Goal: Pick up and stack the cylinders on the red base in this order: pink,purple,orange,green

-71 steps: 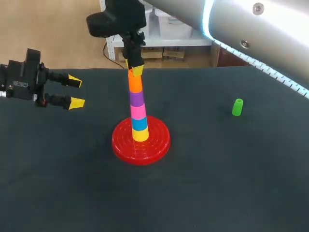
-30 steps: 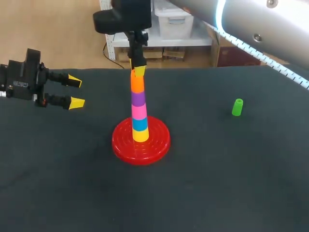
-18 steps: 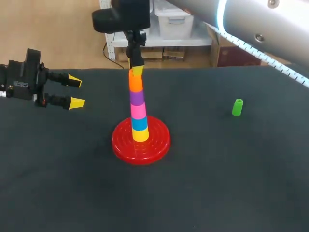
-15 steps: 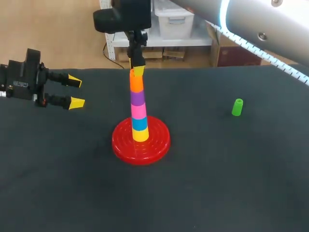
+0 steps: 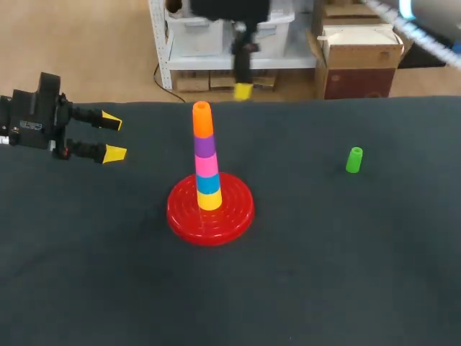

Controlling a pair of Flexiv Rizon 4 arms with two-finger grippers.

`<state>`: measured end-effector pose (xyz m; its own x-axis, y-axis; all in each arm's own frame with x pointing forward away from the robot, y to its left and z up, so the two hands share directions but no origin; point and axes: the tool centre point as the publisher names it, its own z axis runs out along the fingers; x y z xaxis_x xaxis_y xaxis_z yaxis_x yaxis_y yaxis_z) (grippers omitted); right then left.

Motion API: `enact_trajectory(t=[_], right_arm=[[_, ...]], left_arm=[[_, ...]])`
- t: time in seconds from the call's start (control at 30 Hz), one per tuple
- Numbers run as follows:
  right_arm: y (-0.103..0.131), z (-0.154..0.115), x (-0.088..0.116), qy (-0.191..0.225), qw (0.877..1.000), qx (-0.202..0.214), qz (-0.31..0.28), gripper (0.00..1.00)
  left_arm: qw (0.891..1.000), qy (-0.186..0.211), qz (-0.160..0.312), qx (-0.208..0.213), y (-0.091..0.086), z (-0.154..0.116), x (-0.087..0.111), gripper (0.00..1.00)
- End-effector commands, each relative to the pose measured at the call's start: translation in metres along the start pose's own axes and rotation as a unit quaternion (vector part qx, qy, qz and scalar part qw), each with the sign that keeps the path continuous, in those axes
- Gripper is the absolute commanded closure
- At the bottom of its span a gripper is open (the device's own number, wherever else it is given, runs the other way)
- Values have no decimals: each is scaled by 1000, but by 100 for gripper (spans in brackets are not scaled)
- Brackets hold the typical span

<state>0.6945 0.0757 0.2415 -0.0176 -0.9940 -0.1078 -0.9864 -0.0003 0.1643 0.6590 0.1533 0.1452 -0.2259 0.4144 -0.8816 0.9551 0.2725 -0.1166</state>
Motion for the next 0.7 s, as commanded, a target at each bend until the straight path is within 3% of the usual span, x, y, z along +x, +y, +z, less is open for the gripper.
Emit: enact_trajectory(t=[0.03,0.2,0.37,0.7], right_arm=[[1,14,68,-64,993,64,73,0],[-14,43,128,-40,981,83,170,0],[-16,79,171,-23,965,84,247,0],[-22,127,236,-27,911,109,398,0]], left_arm=[[1000,-1,1,2,1,0,1,0],[1000,-1,1,2,1,0,1,0],[1000,-1,1,2,1,0,1,0],[1000,-1,1,2,1,0,1,0]])
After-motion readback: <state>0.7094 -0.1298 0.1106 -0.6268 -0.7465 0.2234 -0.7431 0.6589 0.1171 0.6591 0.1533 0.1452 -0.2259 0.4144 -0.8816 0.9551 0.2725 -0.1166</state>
